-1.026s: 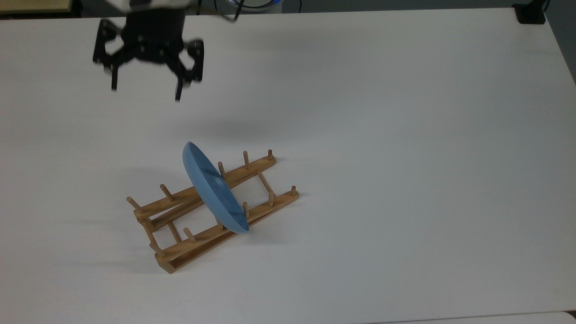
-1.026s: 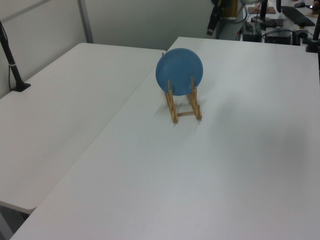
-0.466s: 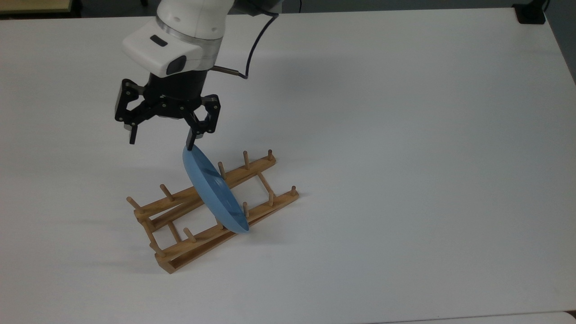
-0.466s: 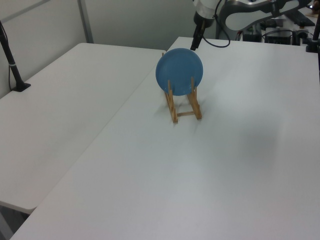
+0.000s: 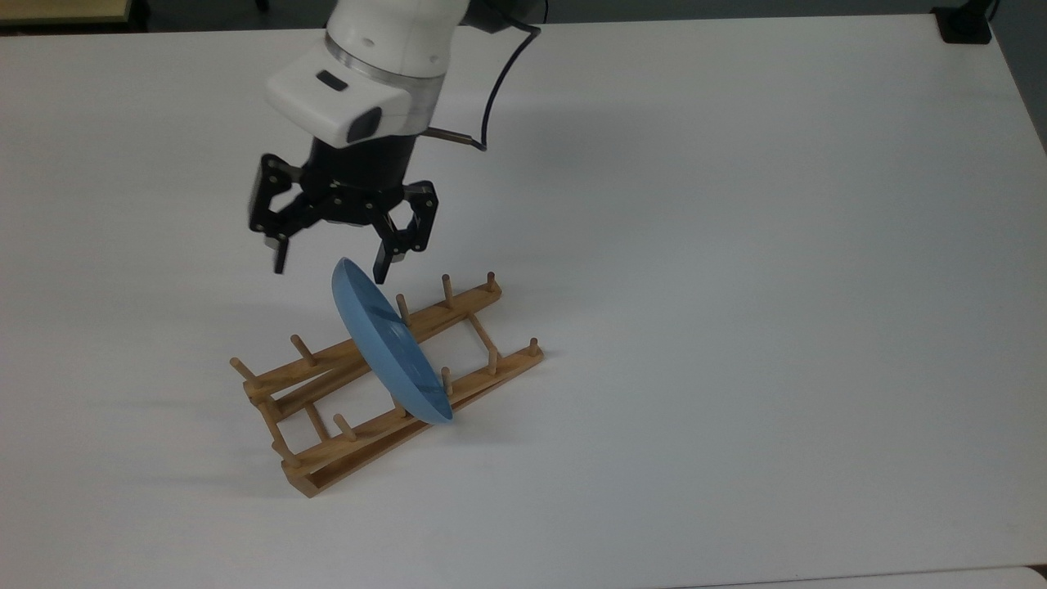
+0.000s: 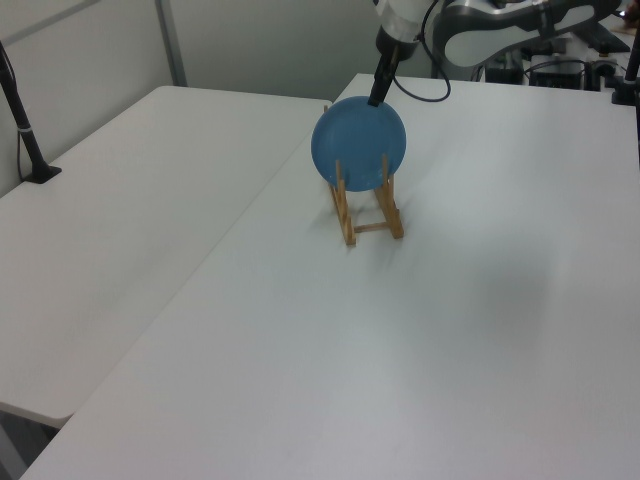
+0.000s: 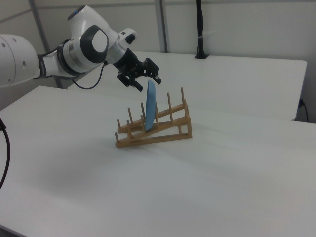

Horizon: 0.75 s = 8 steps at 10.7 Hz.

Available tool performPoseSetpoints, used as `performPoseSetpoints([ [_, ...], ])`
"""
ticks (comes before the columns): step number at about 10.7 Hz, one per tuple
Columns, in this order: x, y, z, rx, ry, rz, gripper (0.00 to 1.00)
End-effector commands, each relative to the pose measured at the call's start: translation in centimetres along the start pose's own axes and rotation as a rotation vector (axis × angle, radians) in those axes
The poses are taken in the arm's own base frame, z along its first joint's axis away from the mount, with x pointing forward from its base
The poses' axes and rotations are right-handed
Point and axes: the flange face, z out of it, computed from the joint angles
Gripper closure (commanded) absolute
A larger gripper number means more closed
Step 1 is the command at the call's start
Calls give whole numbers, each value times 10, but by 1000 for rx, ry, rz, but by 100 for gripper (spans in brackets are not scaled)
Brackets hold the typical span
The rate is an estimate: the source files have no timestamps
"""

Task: Pick plate from plate rack
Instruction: 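Lower the open gripper over the rim of the blue plate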

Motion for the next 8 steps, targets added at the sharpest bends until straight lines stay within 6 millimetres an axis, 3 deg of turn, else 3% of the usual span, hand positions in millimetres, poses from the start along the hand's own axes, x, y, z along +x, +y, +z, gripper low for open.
performPoseSetpoints([
  [1, 9, -17, 15, -84, 3, -75, 31],
  [6, 13, -33, 17, -131, 8, -149, 99],
  [8, 13, -35, 15, -138, 11, -159, 100],
])
